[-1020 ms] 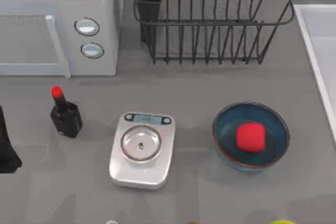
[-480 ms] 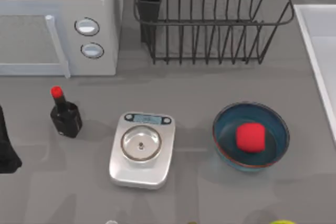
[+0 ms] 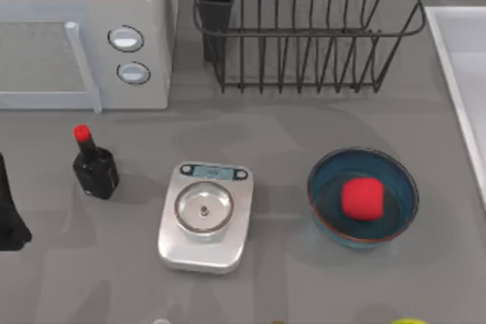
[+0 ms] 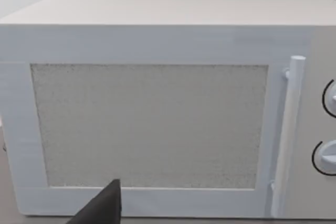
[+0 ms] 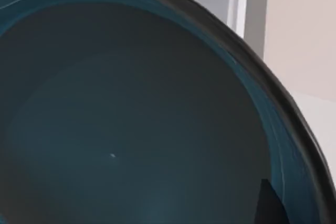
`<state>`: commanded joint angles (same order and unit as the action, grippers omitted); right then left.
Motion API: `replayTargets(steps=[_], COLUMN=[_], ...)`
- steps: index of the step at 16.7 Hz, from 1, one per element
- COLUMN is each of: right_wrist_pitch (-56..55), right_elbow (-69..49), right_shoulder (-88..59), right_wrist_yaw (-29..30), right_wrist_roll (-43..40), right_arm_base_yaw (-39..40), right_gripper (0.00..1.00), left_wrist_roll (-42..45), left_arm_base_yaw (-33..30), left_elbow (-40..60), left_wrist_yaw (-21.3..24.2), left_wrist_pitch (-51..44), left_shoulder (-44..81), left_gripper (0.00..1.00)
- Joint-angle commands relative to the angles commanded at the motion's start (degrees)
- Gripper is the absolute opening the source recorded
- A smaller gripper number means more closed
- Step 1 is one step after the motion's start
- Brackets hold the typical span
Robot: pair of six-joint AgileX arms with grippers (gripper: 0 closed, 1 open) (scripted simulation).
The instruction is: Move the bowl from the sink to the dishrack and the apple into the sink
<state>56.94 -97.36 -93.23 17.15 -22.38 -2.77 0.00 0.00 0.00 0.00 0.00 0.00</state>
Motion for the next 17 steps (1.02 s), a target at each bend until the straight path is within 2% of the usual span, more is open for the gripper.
replayTargets(steps=[4, 8, 12, 17], right_wrist_pitch=[-19.3, -38.3, -52.2, -56.6], right_elbow=[0.5, 1.5, 2.3, 2.6], right_shoulder=[-2.2, -3.0, -2.5, -2.2], right_wrist_yaw=[10.7, 20.3, 27.4, 30.0], right_wrist_roll=[9.8, 17.6, 22.3, 23.7], right_arm_base_yaw=[20.8, 36.0, 44.9, 48.3], right_gripper=[0.0, 0.0, 0.0, 0.0], left_wrist_roll=[0.0, 0.0, 0.0, 0.0], left_arm_base_yaw=[0.0, 0.0, 0.0, 0.0], left_elbow=[0.0, 0.0, 0.0, 0.0], left_wrist_yaw=[0.0, 0.0, 0.0, 0.0], left_wrist_pitch=[0.0, 0.0, 0.0, 0.0], left_shoulder=[0.0, 0.0, 0.0, 0.0], left_gripper=[1.0, 1.0, 1.0, 1.0])
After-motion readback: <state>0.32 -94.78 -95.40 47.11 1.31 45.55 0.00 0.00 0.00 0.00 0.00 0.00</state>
